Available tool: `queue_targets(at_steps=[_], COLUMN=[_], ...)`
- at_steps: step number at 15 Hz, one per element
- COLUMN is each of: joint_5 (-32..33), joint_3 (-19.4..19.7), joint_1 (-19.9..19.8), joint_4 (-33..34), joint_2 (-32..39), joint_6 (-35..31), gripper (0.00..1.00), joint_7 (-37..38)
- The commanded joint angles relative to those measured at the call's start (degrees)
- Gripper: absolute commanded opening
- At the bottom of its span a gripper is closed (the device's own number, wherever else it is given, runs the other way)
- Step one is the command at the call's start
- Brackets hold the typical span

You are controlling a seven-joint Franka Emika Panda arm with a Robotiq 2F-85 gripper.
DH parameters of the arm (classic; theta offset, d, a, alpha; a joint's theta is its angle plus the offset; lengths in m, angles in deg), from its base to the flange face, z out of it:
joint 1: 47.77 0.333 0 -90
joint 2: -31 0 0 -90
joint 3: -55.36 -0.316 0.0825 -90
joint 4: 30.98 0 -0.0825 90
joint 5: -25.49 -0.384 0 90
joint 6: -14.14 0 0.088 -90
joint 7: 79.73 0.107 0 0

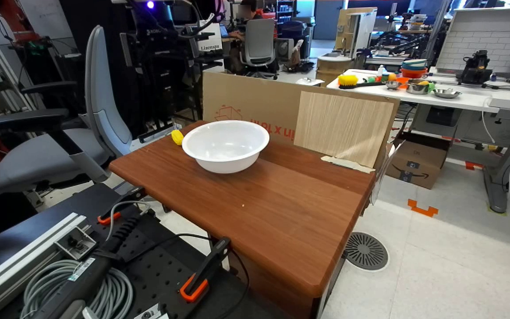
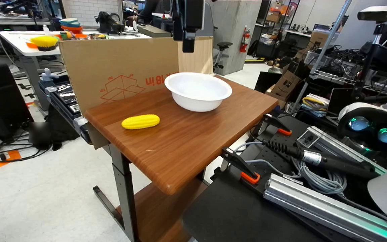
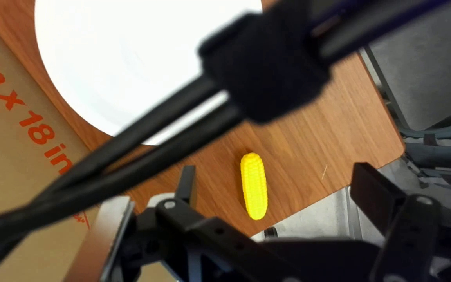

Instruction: Pick up the corn toy and put it in the bowl

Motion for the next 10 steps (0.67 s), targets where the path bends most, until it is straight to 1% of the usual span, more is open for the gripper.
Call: queue_targets(at_steps=[1,3,4,5,6,9,10], joint_5=[0.1,0.1,-1.6,-3.1,-4.4,-2.5,-1.9], joint_3=[-0.4,-0.4,-0.4,-0.5,-0.8,-1.5,-1.8], joint_1=[-0.3,-0.3,-0.5,-0.4,-0.2,0.5,0.4], joint_4=[0.1,0.1,0.7,0.7,0.6,0.5,1.0], joint_2=[0.2,0.2,0.8,1.7,2.8,6.6,8.0], joint_6=[0.2,0.2,-0.3,-4.1,-6.8,-12.8,-12.9], gripper=[1.00,1.00,1.00,1.00,1.00,1.00,1.00], joint_7=[0.0,0.0,-0.9,1.7,2.6,5.1,5.6])
